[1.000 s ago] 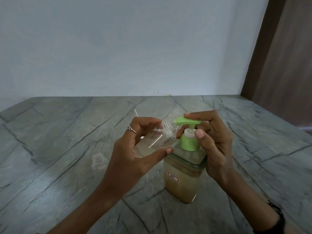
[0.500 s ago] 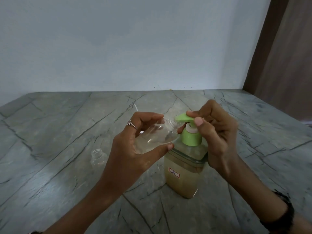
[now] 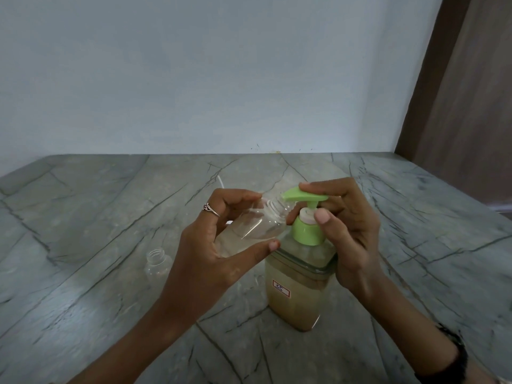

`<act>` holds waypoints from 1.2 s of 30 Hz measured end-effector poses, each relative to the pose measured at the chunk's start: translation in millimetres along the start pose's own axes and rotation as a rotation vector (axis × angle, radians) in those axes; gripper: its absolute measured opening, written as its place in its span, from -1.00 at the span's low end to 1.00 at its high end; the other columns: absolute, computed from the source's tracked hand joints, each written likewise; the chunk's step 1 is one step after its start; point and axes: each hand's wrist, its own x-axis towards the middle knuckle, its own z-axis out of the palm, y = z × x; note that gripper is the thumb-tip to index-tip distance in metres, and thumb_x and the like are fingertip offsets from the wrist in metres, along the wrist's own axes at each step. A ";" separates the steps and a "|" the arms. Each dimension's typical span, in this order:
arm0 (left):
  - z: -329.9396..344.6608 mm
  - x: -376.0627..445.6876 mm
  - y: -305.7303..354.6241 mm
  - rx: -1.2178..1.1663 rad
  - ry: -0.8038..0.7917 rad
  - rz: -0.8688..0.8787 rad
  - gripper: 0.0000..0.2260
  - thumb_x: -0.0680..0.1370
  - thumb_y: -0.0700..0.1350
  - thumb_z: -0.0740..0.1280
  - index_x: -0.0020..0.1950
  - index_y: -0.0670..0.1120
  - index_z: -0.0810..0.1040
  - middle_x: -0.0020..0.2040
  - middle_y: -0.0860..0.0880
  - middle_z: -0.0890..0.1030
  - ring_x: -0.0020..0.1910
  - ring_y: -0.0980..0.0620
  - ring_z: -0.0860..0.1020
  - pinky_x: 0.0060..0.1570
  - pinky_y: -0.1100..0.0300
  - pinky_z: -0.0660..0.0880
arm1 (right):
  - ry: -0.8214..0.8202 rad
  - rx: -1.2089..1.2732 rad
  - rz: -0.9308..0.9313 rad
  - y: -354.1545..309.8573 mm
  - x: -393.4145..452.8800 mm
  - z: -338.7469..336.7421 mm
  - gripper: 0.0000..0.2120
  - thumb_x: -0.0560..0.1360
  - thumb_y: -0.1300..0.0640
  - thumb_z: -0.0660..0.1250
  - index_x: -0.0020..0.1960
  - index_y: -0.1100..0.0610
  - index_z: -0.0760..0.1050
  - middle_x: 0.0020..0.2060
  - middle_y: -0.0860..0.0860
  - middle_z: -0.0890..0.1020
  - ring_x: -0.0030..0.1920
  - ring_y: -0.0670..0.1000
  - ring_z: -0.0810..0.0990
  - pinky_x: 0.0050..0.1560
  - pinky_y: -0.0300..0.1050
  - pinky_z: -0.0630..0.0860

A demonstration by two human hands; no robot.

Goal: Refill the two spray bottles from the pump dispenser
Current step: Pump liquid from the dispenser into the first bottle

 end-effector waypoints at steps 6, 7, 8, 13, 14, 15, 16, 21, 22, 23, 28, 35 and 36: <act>0.6 -0.3 -1.5 -0.002 -0.014 -0.004 -0.59 0.31 0.03 0.46 0.11 0.13 0.46 0.07 0.18 0.59 0.09 0.15 0.57 -0.03 0.37 0.52 | 0.020 -0.060 0.008 -3.9 8.2 0.2 -0.83 0.44 0.05 0.23 -0.17 -0.23 0.49 -0.28 -0.02 0.68 -0.31 0.06 0.67 -0.33 0.04 0.58; 0.2 -0.4 -1.7 0.000 -0.017 -0.004 -0.60 0.31 0.03 0.46 0.11 0.14 0.46 0.07 0.18 0.59 0.09 0.15 0.57 -0.03 0.37 0.52 | 0.023 -0.068 0.008 -3.7 7.9 -0.2 -0.83 0.44 0.05 0.21 -0.18 -0.22 0.48 -0.28 -0.04 0.67 -0.31 0.06 0.67 -0.34 0.04 0.58; -0.2 -0.2 -2.0 0.003 -0.017 -0.003 -0.59 0.31 0.04 0.46 0.11 0.14 0.46 0.07 0.19 0.59 0.09 0.15 0.57 -0.03 0.37 0.52 | 0.027 -0.075 0.006 -3.0 7.6 -0.1 -0.85 0.44 0.04 0.22 -0.18 -0.22 0.48 -0.28 -0.05 0.67 -0.31 0.05 0.67 -0.35 0.04 0.58; -0.2 -0.3 -0.8 -0.004 -0.004 -0.006 -0.60 0.30 0.04 0.47 0.09 0.15 0.46 0.05 0.18 0.59 0.08 0.14 0.58 -0.05 0.37 0.52 | 0.008 -0.029 -0.011 -1.0 1.7 0.6 -0.84 0.51 -0.21 0.21 0.00 -0.19 0.49 -0.20 -0.08 0.67 -0.22 0.03 0.68 -0.25 -0.01 0.59; -0.1 -0.3 -0.5 -0.007 -0.004 -0.006 -0.60 0.30 0.03 0.47 0.09 0.15 0.46 0.06 0.19 0.60 0.07 0.14 0.58 -0.05 0.38 0.52 | -0.001 -0.020 -0.016 0.0 0.6 -0.1 -0.81 0.52 -0.20 0.20 0.04 -0.17 0.49 -0.19 -0.08 0.67 -0.20 0.03 0.68 -0.23 -0.02 0.59; 0.0 -0.4 -0.1 -0.012 -0.005 -0.006 -0.60 0.30 0.03 0.47 0.08 0.15 0.46 0.06 0.19 0.60 0.07 0.15 0.58 -0.05 0.38 0.52 | -0.011 -0.017 -0.017 0.6 -0.4 -0.6 -0.79 0.53 -0.20 0.19 0.07 -0.16 0.48 -0.17 -0.09 0.67 -0.18 0.03 0.68 -0.21 -0.02 0.58; 0.1 -0.4 0.1 -0.014 -0.007 -0.007 -0.61 0.30 0.03 0.47 0.08 0.15 0.46 0.06 0.20 0.60 0.07 0.16 0.58 -0.06 0.38 0.52 | -0.024 -0.016 -0.016 1.8 -1.5 -1.4 -0.77 0.54 -0.19 0.19 0.11 -0.14 0.47 -0.15 -0.10 0.66 -0.17 0.04 0.67 -0.19 -0.01 0.58; 0.3 0.1 0.6 -0.018 -0.005 0.000 -0.60 0.30 0.01 0.47 0.09 0.16 0.47 0.05 0.21 0.60 0.07 0.16 0.58 -0.06 0.38 0.52 | -0.062 -0.039 -0.008 5.3 -4.7 -3.9 -0.74 0.55 -0.16 0.18 0.21 -0.16 0.42 -0.13 -0.09 0.66 -0.15 0.06 0.66 -0.18 0.02 0.58; 0.4 0.1 0.7 -0.017 -0.003 0.001 -0.60 0.30 0.01 0.47 0.09 0.17 0.47 0.05 0.21 0.60 0.07 0.17 0.58 -0.06 0.39 0.51 | -0.063 -0.037 -0.005 5.2 -4.7 -4.1 -0.74 0.55 -0.14 0.19 0.21 -0.16 0.42 -0.13 -0.08 0.66 -0.15 0.06 0.66 -0.18 0.00 0.57; 0.3 0.1 0.8 -0.014 -0.003 0.001 -0.60 0.30 0.02 0.47 0.09 0.18 0.47 0.05 0.21 0.60 0.07 0.17 0.58 -0.06 0.39 0.52 | -0.060 -0.037 -0.003 5.0 -4.6 -3.9 -0.75 0.55 -0.11 0.20 0.21 -0.16 0.42 -0.14 -0.07 0.66 -0.15 0.07 0.65 -0.18 0.00 0.57; -0.3 -0.3 0.2 0.001 -0.002 0.010 -0.59 0.30 0.03 0.47 0.10 0.16 0.46 0.06 0.21 0.59 0.07 0.16 0.58 -0.05 0.36 0.53 | 0.012 -0.011 -0.003 1.9 -2.3 -0.4 -0.79 0.52 -0.14 0.26 0.12 -0.14 0.50 -0.19 -0.07 0.68 -0.18 0.05 0.68 -0.17 -0.02 0.58; -0.3 0.0 -1.7 -0.003 -0.006 0.006 -0.61 0.30 0.03 0.47 0.09 0.14 0.46 0.05 0.20 0.59 0.06 0.16 0.58 -0.07 0.37 0.53 | 0.051 -0.025 0.012 -2.4 2.9 1.8 -0.86 0.44 -0.24 0.32 -0.06 -0.23 0.51 -0.20 -0.08 0.68 -0.23 0.05 0.69 -0.27 0.06 0.59; -0.3 0.0 -1.8 0.000 -0.007 0.006 -0.61 0.30 0.03 0.46 0.09 0.14 0.46 0.05 0.21 0.59 0.06 0.16 0.58 -0.07 0.37 0.53 | 0.053 -0.025 0.013 -2.4 3.1 1.7 -0.86 0.43 -0.25 0.32 -0.07 -0.23 0.51 -0.21 -0.07 0.68 -0.23 0.06 0.69 -0.28 0.07 0.59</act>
